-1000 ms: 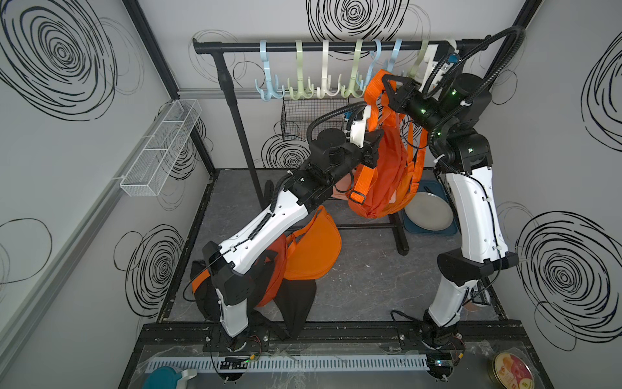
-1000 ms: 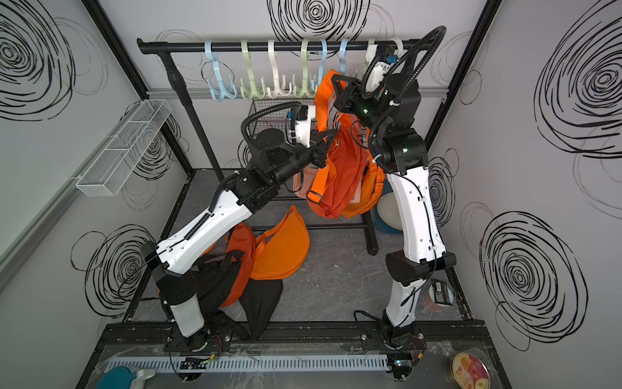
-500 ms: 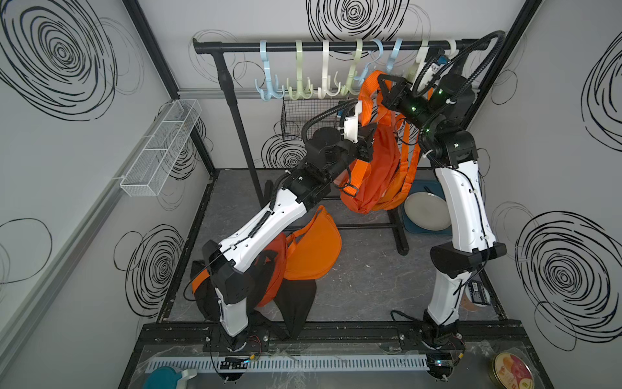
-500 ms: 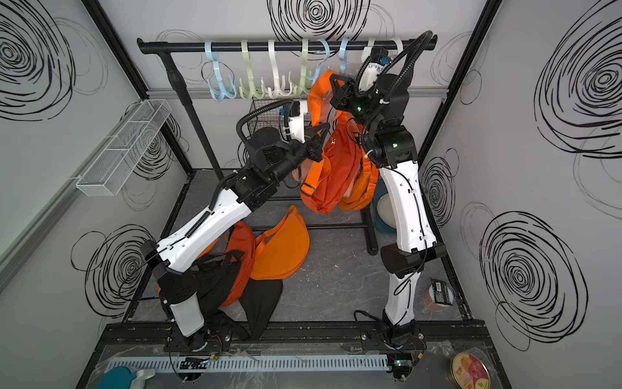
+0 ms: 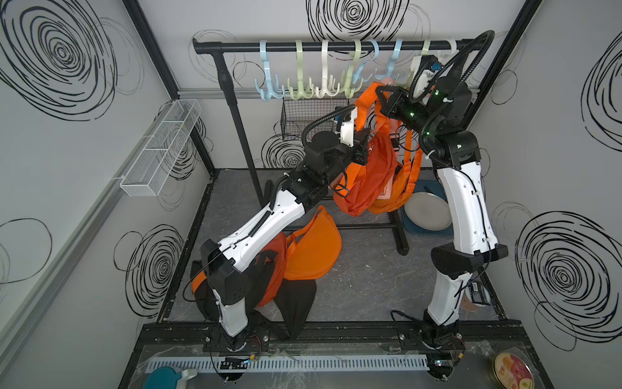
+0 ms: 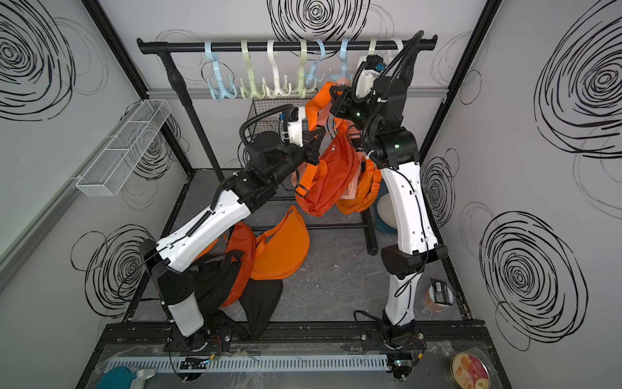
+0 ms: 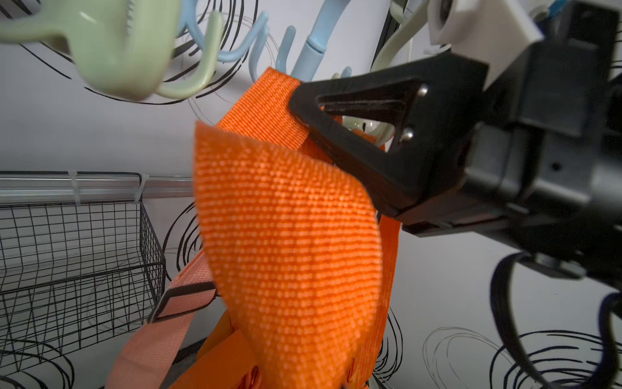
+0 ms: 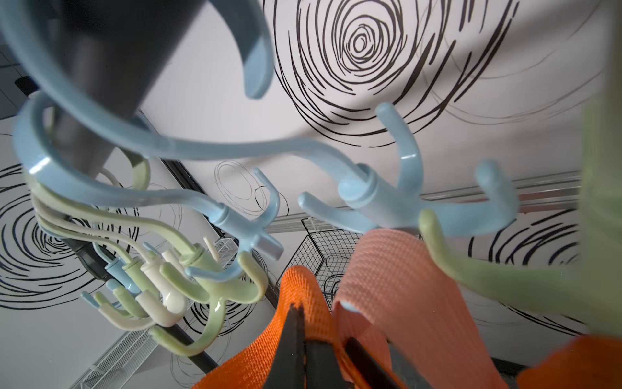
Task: Hang the bag on a hook
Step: Hang the bag on the hook.
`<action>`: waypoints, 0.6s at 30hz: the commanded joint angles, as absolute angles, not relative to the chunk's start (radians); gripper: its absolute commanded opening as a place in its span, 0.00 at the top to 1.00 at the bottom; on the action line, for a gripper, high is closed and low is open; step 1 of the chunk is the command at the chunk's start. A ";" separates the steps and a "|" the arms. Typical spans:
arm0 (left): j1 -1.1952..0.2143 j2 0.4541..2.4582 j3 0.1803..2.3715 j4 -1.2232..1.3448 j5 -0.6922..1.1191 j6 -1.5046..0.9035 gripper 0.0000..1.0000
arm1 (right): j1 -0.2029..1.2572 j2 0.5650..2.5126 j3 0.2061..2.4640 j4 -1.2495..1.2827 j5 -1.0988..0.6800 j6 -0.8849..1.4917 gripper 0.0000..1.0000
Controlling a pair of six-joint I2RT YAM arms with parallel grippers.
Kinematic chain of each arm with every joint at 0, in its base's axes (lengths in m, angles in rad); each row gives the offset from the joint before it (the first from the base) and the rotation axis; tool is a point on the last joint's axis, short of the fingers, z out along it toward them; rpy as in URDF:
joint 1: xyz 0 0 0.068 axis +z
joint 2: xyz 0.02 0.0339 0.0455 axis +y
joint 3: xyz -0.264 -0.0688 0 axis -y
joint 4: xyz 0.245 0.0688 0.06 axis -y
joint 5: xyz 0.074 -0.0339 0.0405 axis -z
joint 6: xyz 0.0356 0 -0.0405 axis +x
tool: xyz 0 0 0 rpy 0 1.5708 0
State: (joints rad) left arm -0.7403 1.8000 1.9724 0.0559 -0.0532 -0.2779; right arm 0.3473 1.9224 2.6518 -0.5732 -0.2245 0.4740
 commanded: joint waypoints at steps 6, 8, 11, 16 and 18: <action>-0.730 1.762 1.996 0.143 -0.055 -0.293 1.00 | 0.390 1.821 2.637 -0.593 -0.206 0.414 1.00; -0.733 1.761 1.998 0.152 -0.054 -0.297 1.00 | 0.404 1.795 2.615 -0.566 -0.168 0.404 1.00; -0.736 1.757 2.001 0.159 -0.052 -0.300 1.00 | 0.415 1.726 2.524 -0.482 -0.140 0.403 1.00; -0.743 1.703 1.922 0.219 -0.023 -0.304 1.00 | 0.462 1.616 2.383 -0.376 -0.067 0.389 1.00; -0.751 1.674 1.881 0.228 -0.023 -0.289 1.00 | 0.493 1.584 2.349 -0.358 -0.009 0.365 1.00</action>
